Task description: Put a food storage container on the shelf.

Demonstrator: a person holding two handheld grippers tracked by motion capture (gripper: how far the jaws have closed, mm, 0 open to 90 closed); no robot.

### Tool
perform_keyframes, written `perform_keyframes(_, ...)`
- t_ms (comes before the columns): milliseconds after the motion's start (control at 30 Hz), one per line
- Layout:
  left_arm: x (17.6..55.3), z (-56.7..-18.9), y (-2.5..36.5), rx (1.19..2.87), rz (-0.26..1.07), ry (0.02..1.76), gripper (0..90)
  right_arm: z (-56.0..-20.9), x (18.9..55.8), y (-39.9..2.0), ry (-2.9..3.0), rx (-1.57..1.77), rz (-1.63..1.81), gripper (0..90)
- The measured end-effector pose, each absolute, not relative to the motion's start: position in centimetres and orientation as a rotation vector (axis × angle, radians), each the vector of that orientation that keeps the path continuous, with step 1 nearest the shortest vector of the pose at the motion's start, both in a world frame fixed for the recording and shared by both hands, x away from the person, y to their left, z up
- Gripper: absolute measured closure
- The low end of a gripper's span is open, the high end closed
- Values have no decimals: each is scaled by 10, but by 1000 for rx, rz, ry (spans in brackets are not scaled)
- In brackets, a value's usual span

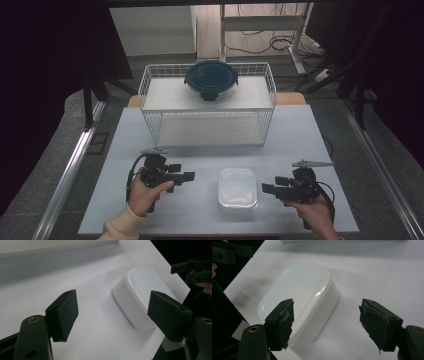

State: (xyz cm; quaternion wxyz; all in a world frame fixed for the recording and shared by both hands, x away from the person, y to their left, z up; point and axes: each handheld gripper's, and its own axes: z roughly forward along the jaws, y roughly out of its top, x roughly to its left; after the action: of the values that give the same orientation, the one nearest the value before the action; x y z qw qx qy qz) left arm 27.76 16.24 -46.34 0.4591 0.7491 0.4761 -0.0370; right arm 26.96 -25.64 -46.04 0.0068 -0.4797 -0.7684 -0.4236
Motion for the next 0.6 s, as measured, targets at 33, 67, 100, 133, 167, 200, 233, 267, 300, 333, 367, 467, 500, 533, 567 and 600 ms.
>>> perform_keyframes(33,278,-464,162,1841,-93,1175,241,-462,269,-255,-2404,-1497,-1321,271)
perform_keyframes(67,278,-464,161,1835,-101,1182,241,-463,269,-254,-2402,-1494,-1318,274)
perform_keyframes(100,278,-464,161,1835,-101,1182,242,-463,269,-254,-2402,-1494,-1318,274)
perform_keyframes(133,278,-465,161,1834,-100,1181,242,-464,268,-253,-2394,-1491,-1315,280)
perform_keyframes(167,279,-467,159,1829,-119,1186,243,-465,268,-252,-2390,-1490,-1316,283)
perform_keyframes(200,279,-468,158,1824,-127,1186,245,-465,268,-251,-2387,-1488,-1316,287)
perform_keyframes(233,279,-468,158,1824,-127,1186,247,-465,268,-251,-2387,-1488,-1316,287)
perform_keyframes(267,279,-469,154,1817,-152,1191,250,-466,267,-250,-2373,-1488,-1319,298)
perform_keyframes(300,279,-470,152,1818,-165,1187,254,-467,267,-249,-2370,-1486,-1323,304)
perform_keyframes(333,280,-471,149,1819,-175,1184,257,-468,266,-248,-2366,-1481,-1322,308)
perform_keyframes(367,280,-471,149,1819,-175,1184,259,-468,266,-248,-2366,-1481,-1322,308)
perform_keyframes(467,282,-476,135,1833,-217,1178,276,-469,266,-244,-2352,-1475,-1325,326)
perform_keyframes(500,283,-477,132,1831,-239,1174,281,-469,266,-244,-2346,-1473,-1326,330)
perform_keyframes(533,285,-479,129,1830,-258,1166,287,-470,267,-243,-2338,-1473,-1331,334)
perform_keyframes(567,285,-480,127,1828,-277,1167,291,-470,267,-243,-2334,-1472,-1330,338)
perform_keyframes(600,286,-481,125,1823,-291,1167,295,-471,267,-242,-2333,-1469,-1329,342)
